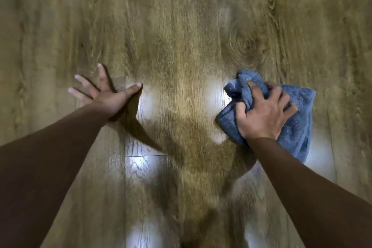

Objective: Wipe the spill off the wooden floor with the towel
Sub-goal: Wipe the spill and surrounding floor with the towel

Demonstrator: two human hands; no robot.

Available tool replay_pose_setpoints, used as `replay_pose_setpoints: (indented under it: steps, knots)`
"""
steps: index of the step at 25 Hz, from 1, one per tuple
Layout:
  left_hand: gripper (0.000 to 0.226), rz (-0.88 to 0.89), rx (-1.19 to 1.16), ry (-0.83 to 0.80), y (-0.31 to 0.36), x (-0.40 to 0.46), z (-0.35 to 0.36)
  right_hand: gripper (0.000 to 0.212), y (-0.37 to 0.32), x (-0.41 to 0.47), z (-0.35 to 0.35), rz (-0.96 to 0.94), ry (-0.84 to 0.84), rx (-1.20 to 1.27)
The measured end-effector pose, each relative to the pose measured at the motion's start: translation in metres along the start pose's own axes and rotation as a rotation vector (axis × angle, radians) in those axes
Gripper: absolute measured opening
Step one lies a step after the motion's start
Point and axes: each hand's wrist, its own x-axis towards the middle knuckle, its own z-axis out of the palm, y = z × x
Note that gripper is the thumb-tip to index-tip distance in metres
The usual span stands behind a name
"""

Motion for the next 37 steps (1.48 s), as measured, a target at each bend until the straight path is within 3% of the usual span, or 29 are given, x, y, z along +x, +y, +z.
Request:
replay_pose_setpoints:
  steps: [4,10,14,20,22,28,33,37]
  knots:
    - [0.093,0.029,-0.009,0.028,0.005,0.000,-0.003,0.053,0.000,-0.001,-0.003,0.002,0.024,0.012]
    - [0.096,0.032,0.022,-0.034,0.000,0.010,-0.003,0.055,-0.016,-0.002,0.001,0.111,0.038,0.014]
    - [0.098,0.031,-0.028,-0.011,0.001,0.012,0.000,0.058,-0.078,0.008,0.011,0.195,-0.008,-0.001]
    - [0.084,0.040,-0.086,0.054,0.000,0.020,0.005,0.058,-0.218,-0.003,0.035,-0.249,-0.176,-0.018]
    - [0.094,0.134,-0.054,0.048,-0.005,0.026,0.008,0.059,-0.231,-0.014,0.038,-0.344,-0.210,0.002]
    - [0.115,0.001,-0.139,0.082,0.001,0.017,0.012,0.063,-0.221,-0.039,0.029,-0.409,-0.230,0.004]
    - [0.107,0.015,-0.071,0.021,-0.005,0.018,0.004,0.068,-0.208,-0.070,0.021,-0.454,-0.275,0.020]
    - [0.089,0.042,-0.028,0.027,-0.006,0.018,0.006,0.068,-0.158,-0.107,0.010,-0.647,-0.292,0.012]
